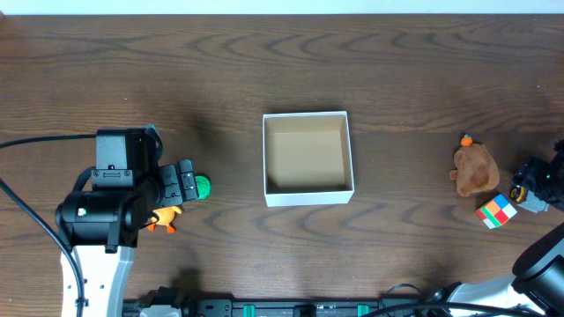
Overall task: Pack container
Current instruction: 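Move right gripper to the yellow toy truck and grasp it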
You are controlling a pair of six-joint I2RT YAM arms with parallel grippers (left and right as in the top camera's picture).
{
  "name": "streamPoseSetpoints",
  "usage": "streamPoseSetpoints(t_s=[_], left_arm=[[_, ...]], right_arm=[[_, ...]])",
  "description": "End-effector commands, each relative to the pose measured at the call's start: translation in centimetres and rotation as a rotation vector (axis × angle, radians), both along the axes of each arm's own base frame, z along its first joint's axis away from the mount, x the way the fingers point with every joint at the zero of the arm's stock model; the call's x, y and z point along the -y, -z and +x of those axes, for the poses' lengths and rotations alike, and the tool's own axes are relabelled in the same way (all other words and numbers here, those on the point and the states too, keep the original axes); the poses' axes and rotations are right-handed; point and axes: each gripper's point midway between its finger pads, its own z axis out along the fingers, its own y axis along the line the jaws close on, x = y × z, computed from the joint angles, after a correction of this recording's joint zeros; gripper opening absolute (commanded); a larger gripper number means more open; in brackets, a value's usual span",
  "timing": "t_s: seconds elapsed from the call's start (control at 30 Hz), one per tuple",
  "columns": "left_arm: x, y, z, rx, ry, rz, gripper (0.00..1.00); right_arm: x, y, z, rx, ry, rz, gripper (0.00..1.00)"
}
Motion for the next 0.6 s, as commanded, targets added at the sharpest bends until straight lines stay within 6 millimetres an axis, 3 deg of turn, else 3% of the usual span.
streamPoseSetpoints(t_s=[0.0,0.57], left_arm=[[-0.14,-0.53,0.24,0.014,-0.010,-0.001,0.98],[-0.14,-0.53,0.24,0.014,-0.010,-0.001,0.98]], right_arm=[[-0.29,0.28,0.23,0.006,0.000,0.017,0.73],[-0.36,0.32,0.15,0.004,0.008,0.023,0.54]])
